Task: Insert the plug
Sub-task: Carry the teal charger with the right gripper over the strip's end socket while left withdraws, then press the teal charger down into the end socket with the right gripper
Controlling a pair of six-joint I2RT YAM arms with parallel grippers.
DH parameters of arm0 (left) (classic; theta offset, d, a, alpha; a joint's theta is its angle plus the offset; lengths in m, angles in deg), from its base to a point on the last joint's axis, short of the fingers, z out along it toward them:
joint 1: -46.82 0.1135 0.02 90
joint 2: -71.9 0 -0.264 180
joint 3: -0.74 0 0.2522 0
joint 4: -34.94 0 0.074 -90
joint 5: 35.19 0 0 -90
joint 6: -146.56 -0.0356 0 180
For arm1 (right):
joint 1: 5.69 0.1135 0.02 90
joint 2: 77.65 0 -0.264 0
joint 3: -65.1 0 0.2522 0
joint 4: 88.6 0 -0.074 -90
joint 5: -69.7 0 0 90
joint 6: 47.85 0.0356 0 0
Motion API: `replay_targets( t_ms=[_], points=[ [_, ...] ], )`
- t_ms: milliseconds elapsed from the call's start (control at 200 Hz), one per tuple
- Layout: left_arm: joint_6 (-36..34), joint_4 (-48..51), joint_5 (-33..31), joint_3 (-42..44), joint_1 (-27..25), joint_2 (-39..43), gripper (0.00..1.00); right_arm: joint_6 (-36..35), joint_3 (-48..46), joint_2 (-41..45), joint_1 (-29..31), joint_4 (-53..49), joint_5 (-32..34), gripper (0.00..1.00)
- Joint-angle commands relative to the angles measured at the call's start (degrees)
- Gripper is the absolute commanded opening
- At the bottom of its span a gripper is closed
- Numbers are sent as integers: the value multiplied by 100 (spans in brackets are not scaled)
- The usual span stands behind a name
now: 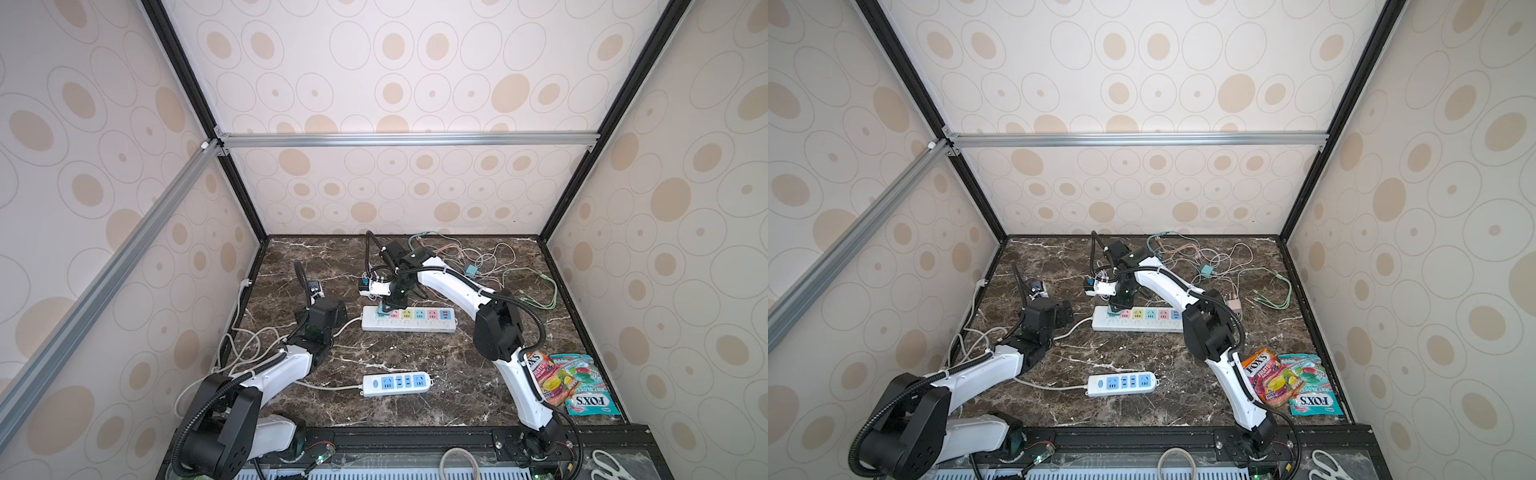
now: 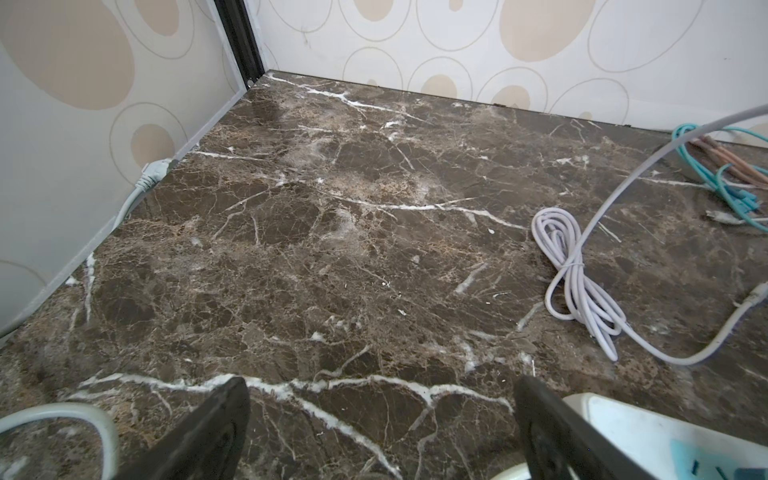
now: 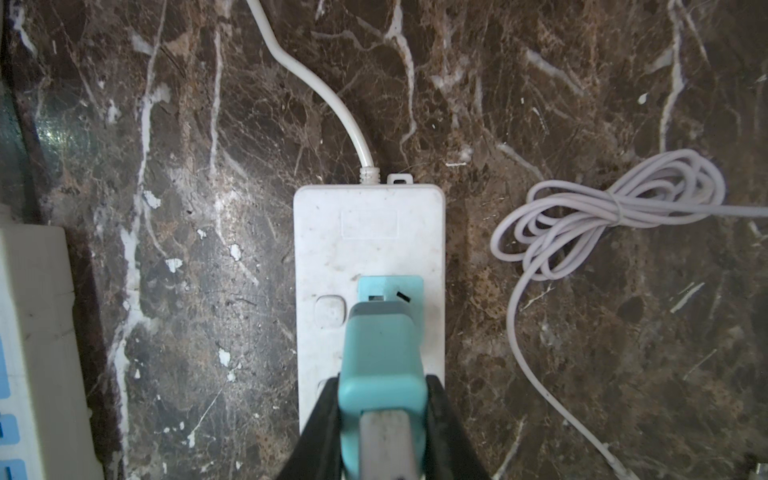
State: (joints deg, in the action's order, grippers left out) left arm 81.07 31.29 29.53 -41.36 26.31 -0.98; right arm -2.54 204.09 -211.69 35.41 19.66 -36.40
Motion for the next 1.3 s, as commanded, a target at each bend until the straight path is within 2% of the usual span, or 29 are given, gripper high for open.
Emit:
replay_targets(
  t_ms=[0, 350, 470, 555, 945, 1090, 1296],
  points=[
    [221, 97, -188, -242, 22, -50, 98, -233, 166, -277, 136, -217, 42, 6],
    [159, 265, -236, -242, 21, -47, 98, -348, 350, -456, 257, -452, 155, 5],
    [159, 275, -240, -257, 21, -78, 99, -535, 447, -621, 385, -628, 766, 4],
    [168, 297, -199, -282, 22, -100, 98, -522, 867, -907, 468, -1044, 1137, 4],
    [-77, 168, 544, -278, 21, -53, 98, -93, 1346, -1905, 410, -1819, 1275, 0],
    [-193, 168, 713, -278, 26, 14, 98, 196, 1189, -1649, 401, -2061, 1325, 1],
    [-369, -158, 1252, -224, -10, -7, 98, 32, -230, -584, 390, -1614, 1282, 4]
  ],
)
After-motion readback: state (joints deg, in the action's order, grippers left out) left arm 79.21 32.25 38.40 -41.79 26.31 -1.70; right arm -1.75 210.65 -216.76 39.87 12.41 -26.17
